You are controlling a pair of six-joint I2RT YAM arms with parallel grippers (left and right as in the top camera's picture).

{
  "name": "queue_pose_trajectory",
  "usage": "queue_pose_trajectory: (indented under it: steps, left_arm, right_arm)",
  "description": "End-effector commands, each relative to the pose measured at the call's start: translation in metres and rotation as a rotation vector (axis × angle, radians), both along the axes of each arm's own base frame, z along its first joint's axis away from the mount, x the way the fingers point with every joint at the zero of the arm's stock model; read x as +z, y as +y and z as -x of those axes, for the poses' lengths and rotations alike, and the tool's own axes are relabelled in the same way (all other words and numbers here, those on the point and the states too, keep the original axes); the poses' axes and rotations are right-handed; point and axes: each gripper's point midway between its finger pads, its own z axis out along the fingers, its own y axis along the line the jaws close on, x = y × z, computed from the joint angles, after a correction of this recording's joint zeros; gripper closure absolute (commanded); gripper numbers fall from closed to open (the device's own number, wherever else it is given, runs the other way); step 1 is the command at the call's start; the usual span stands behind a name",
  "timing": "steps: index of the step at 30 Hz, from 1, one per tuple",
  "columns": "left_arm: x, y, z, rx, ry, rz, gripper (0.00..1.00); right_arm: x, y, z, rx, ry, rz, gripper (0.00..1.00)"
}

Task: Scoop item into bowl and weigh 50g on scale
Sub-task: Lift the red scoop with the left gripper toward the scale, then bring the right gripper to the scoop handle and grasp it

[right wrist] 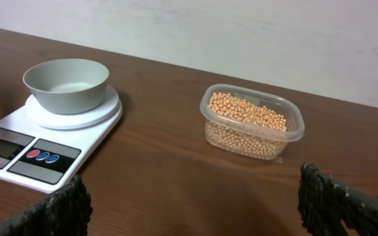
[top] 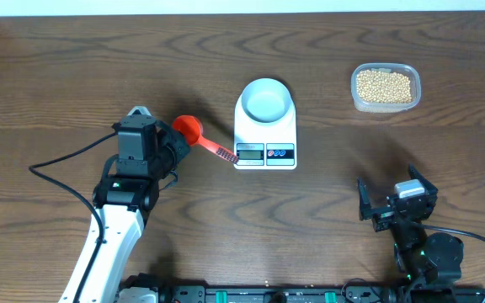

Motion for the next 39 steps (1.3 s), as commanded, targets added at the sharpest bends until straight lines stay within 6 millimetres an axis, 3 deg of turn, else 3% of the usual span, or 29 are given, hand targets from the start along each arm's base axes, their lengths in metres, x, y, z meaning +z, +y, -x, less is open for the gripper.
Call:
queue_pose_trajectory:
  steps: [1,10,19,23,28,33,39]
  left_arm:
    - [0.008,-0.002,-0.005,0.021,-0.014,0.034,0.93]
    - [0.007,0.017,-0.009,0.202,-0.006,0.057,0.93]
    - [0.009,0.018,-0.01,0.25,-0.007,0.103,0.93]
    - [0.018,0.007,-0.016,0.221,-0.048,0.116,0.93]
    - [0.03,-0.005,-0.023,0.195,-0.111,0.115,0.93]
    - [0.032,-0.018,-0.023,0.161,-0.122,0.121,0.93]
    - [0.038,-0.038,-0.022,0.104,-0.145,0.132,0.93]
  right_arm:
    - [-0.001,-0.002,0.0,-0.007,-0.003,0.007,0.01]
    - [-0.001,-0.002,0.0,-0.007,-0.003,0.007,0.01]
    - [-0.001,-0.002,0.0,-0.007,-0.003,0.007,0.01]
    - [0.009,-0.002,-0.002,-0.007,-0.044,0.005,0.01]
    - [0.038,0.018,0.002,0.113,-0.162,-0.009,0.01]
    - [0.052,0.034,0.009,0.212,-0.22,-0.017,0.01]
    - [0.069,0.036,0.009,0.219,-0.223,-0.22,0.01]
